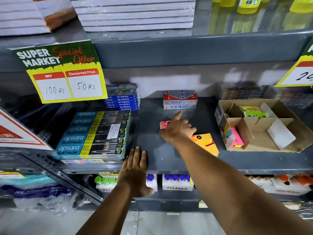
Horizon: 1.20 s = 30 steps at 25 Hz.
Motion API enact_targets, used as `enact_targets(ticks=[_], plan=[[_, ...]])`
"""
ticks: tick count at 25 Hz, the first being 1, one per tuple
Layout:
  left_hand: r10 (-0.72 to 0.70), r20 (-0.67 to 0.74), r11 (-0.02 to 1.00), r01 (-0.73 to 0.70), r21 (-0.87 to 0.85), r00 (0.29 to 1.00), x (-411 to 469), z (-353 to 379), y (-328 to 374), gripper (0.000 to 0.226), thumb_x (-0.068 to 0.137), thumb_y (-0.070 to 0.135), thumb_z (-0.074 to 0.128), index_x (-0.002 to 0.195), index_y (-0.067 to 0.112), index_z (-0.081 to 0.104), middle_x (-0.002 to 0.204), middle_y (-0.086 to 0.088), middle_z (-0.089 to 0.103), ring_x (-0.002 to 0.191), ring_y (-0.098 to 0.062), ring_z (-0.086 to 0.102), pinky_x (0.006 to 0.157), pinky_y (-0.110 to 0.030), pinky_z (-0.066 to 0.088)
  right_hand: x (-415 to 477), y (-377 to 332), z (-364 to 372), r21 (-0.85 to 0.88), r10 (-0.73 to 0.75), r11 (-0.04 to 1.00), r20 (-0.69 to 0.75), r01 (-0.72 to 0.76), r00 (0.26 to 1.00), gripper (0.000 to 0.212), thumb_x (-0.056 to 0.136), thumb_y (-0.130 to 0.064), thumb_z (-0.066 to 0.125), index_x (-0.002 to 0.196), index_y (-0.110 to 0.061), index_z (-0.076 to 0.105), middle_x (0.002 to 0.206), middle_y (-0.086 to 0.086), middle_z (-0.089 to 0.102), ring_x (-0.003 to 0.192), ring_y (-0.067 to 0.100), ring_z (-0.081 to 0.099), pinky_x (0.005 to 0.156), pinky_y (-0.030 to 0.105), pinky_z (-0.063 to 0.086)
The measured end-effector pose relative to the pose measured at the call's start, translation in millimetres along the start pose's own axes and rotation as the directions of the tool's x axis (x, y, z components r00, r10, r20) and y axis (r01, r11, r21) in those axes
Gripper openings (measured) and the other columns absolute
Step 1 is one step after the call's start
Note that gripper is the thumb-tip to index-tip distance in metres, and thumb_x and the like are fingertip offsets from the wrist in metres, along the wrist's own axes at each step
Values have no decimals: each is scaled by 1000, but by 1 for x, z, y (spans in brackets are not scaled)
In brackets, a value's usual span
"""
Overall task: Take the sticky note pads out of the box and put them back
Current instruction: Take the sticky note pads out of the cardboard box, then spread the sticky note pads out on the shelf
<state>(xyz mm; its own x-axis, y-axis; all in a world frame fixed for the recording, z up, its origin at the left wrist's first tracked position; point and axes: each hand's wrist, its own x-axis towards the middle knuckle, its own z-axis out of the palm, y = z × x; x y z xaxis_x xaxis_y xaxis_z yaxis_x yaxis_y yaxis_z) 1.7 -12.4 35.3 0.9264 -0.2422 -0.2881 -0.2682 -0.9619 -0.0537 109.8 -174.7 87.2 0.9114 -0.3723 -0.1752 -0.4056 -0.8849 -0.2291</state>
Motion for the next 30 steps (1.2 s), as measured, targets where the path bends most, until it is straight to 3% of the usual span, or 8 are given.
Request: enact_targets(ticks=[7,12,15,19,25,30], plan=[[-5,2,1000,5,20,1000,-3,-1,1,128,71,70,60,144,8,-25,153,-16,-33,142,-35,-26,117,-45,-7,1,-4,8,-29,-8,1000,8,8,1000,117,77,-73,58,156,-12,-2,146,21,39,130,39,42,103,53,33],[-22,15,1000,21,18,1000,0,0,1,130,70,70,61,143,10,-28,151,-15,-37,141,-33,-28,120,-44,-5,-17,33,-36,7,-104,994,-91,105,990,108,77,-75,57,154,-15,12,145,17,38,133,37,38,102,50,32],[-15,-32,1000,15,1,999,-3,2,1,132,70,71,63,143,10,-27,153,-17,-33,142,-34,-25,120,-42,-5,-33,75,-46,13,-27,1000,-74,28,997,99,74,-70,62,148,-14,27,141,18,42,130,39,40,101,48,34],[-9,-51,1000,9,-14,999,-6,1,2,135,67,73,65,144,10,-25,153,-17,-32,143,-33,-24,120,-41,-5,-48,105,-37,-29,30,999,16,-30,999,94,74,-70,62,143,-15,30,140,17,43,130,38,43,102,47,37],[-29,-40,999,27,-35,999,-6,0,2,135,66,72,66,145,11,-25,154,-15,-32,143,-32,-25,120,-41,-4,-55,108,-33,57,27,998,1,-27,1000,78,76,-57,69,131,-14,34,132,18,46,124,40,46,95,45,42],[-36,-21,999,36,-5,999,-4,0,2,133,69,71,65,144,11,-27,153,-15,-33,142,-33,-25,119,-41,-6,-61,87,-44,150,-30,988,-93,43,995,97,74,-56,71,146,-10,25,132,19,44,123,40,44,93,46,43]])
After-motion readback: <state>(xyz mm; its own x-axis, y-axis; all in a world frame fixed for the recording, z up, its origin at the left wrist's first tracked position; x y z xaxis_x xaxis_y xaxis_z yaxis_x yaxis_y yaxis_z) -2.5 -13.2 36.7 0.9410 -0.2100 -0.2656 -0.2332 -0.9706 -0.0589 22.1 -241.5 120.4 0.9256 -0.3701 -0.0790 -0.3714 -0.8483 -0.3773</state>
